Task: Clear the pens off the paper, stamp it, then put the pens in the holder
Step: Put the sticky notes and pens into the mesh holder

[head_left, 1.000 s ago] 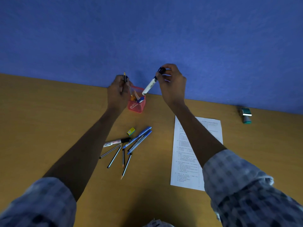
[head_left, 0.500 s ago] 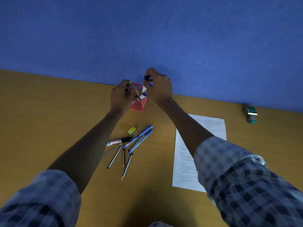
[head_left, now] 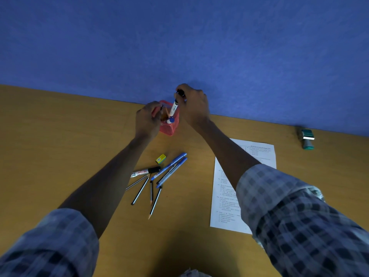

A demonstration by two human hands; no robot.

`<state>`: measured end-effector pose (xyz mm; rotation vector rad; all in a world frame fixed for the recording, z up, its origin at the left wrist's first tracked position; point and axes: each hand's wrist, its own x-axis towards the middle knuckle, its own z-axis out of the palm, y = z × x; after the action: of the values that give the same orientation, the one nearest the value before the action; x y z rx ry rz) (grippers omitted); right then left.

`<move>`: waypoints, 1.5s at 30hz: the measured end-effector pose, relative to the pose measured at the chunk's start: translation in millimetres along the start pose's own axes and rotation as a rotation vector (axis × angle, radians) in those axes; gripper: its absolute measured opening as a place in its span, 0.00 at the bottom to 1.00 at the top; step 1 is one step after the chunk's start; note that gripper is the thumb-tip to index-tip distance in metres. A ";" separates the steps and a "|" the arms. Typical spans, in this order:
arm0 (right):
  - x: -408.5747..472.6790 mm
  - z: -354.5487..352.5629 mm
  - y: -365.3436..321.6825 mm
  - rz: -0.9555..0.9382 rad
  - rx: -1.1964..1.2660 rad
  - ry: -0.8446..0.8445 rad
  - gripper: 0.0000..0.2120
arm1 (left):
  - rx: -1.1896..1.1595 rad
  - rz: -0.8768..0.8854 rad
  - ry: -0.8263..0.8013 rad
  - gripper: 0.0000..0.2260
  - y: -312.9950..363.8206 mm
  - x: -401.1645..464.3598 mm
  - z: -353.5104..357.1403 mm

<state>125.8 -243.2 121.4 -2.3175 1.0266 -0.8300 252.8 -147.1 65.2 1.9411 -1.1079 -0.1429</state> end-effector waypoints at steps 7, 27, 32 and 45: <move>-8.9 11.0 5.3 0.027 0.066 0.002 0.06 | 0.032 0.024 -0.015 0.09 -0.5 -3.4 -1.2; -34.4 5.0 25.6 0.188 0.118 0.140 0.22 | 0.014 -0.068 0.061 0.14 -10.9 -18.8 -15.2; -60.8 8.5 34.1 0.202 0.101 0.100 0.15 | 0.034 -0.131 0.038 0.09 -24.4 -43.2 -24.9; -141.6 28.0 50.5 0.027 -0.131 -0.642 0.20 | 0.222 -0.066 -0.427 0.13 -30.1 -115.6 -22.2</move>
<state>44.3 -159.5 22.7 -2.4148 0.8286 0.0186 213.7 -40.3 22.3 2.2088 -1.3815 -0.5090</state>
